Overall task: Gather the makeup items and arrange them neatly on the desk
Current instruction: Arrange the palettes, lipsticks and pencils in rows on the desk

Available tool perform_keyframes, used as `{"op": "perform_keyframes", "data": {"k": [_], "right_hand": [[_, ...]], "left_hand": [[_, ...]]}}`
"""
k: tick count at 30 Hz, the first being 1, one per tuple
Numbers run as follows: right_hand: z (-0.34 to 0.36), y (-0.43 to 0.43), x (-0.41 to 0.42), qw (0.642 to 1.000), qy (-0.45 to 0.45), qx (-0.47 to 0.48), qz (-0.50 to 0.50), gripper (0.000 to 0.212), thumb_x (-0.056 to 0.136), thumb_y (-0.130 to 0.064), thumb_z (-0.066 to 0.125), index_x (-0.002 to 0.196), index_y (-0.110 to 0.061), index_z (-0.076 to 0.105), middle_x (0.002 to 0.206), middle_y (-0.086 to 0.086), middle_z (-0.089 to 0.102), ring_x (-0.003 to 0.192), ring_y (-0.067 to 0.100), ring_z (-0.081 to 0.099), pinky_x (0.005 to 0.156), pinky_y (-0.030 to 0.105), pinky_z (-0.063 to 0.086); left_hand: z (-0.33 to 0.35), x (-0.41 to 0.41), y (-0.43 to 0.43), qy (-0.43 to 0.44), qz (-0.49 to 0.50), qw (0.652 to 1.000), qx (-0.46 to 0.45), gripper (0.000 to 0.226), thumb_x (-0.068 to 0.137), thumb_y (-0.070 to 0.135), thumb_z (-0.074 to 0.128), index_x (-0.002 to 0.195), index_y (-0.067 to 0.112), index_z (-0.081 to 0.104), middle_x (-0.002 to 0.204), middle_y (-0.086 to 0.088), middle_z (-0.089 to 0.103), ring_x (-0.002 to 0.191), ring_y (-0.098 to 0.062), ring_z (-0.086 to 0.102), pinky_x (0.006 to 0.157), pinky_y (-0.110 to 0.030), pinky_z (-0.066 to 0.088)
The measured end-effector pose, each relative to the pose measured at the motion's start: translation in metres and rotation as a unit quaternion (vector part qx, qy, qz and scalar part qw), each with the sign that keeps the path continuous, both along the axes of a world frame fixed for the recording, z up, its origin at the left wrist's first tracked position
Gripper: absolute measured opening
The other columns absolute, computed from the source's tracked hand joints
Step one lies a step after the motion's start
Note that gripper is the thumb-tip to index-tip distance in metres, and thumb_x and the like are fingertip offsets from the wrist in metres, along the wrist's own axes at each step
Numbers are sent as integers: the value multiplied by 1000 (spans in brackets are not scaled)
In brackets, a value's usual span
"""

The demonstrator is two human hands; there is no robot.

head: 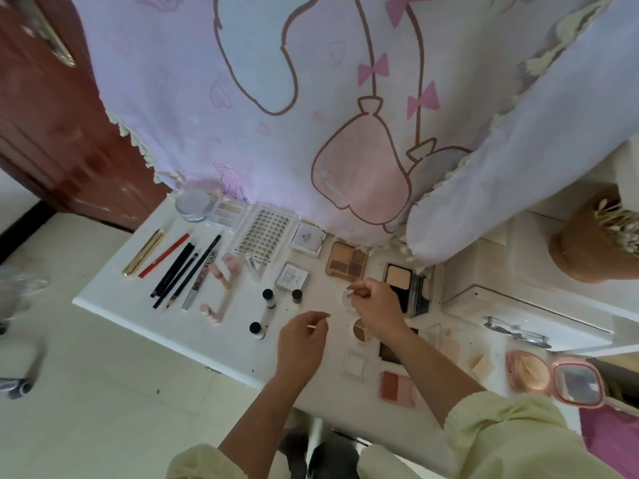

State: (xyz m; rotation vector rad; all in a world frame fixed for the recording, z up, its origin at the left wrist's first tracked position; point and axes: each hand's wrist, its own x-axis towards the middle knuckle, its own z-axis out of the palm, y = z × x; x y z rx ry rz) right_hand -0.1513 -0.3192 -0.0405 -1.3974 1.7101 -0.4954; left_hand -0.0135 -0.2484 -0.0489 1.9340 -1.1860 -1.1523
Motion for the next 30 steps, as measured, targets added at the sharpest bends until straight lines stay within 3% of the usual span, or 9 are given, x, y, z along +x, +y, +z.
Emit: {"op": "perform_keyframes", "data": {"k": [6, 11, 16, 21, 25, 30], "right_hand": [[-7, 25, 39, 998, -10, 26, 65, 18, 90, -9, 55, 100, -18, 68, 101, -1, 69, 96, 13, 64, 81, 24, 50], [-3, 46, 75, 995, 6, 24, 101, 14, 90, -15, 59, 99, -19, 69, 88, -7, 67, 84, 7, 63, 67, 13, 45], [5, 63, 121, 992, 53, -8, 116, 24, 89, -34, 63, 109, -21, 64, 83, -8, 60, 76, 7, 54, 71, 20, 41], [5, 71, 151, 989, 117, -23, 89, 39, 87, -43, 64, 122, -24, 57, 94, -13, 51, 84, 8, 52, 79, 23, 42], [-4, 73, 156, 986, 140, -15, 88, 25, 91, -37, 61, 110, -20, 61, 94, -8, 56, 83, 8, 50, 75, 21, 37], [-6, 76, 153, 989, 134, -16, 59, 19, 91, -30, 61, 98, -13, 63, 86, -6, 57, 80, 10, 50, 68, 19, 33]], "left_hand": [[-1, 29, 36, -4, 71, 994, -77, 16, 88, 21, 62, 88, 35, 69, 83, 18, 69, 76, 0, 64, 72, -15, 50], [-2, 75, 54, -18, 139, 982, -128, 17, 85, 15, 68, 72, 22, 59, 66, 8, 59, 63, -6, 53, 60, -13, 41], [-21, 117, 50, -6, 83, 995, -46, 24, 76, 10, 71, 91, 20, 55, 77, 6, 58, 71, -9, 56, 59, -10, 41], [-46, 135, 40, -16, -36, 999, 6, 40, 83, 11, 69, 120, 22, 58, 101, 5, 59, 88, -7, 57, 74, -12, 43], [-54, 139, 33, -53, -105, 993, 8, 43, 86, 19, 67, 127, 24, 57, 102, 5, 54, 87, -5, 54, 75, -8, 36], [-52, 141, 27, -72, -150, 986, 3, 40, 86, 20, 64, 125, 27, 60, 106, 2, 55, 88, -9, 55, 76, -13, 39]]}}
